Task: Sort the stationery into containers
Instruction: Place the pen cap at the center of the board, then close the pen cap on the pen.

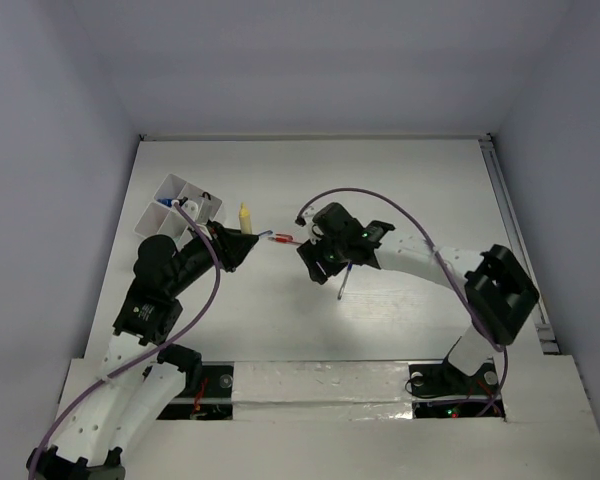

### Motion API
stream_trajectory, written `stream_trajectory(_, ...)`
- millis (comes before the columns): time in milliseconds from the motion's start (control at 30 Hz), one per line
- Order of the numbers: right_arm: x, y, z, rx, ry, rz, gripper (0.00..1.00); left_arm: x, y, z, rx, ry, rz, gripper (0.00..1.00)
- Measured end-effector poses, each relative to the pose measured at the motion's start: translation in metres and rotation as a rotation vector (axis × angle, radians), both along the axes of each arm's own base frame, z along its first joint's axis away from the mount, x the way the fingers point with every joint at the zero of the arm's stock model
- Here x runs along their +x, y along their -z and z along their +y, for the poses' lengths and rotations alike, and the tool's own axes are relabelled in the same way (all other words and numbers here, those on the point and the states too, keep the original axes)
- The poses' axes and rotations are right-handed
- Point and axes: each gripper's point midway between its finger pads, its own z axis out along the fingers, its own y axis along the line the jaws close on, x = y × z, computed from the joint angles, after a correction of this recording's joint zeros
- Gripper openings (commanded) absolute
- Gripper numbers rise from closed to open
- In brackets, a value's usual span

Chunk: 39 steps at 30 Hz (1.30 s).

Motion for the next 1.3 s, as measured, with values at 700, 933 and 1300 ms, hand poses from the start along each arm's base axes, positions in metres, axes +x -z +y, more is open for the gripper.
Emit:
stream_trajectory(700,-0.052,0.033,0.021,0.172,0.161,0.229,0.72,0.000,0.000,-0.001,0.000,0.004,0.001,0.00)
stream_trajectory(933,-0.032,0.041,0.017,0.142,0.241,0.159,0.71,-0.001,0.000,-0.001,0.000,0.005,0.001,0.00)
stream_trajectory(1300,0.010,0.042,0.015,0.123,0.331,0.069,0.71,-0.001,0.000,-0.001,-0.001,0.007,0.001,0.00)
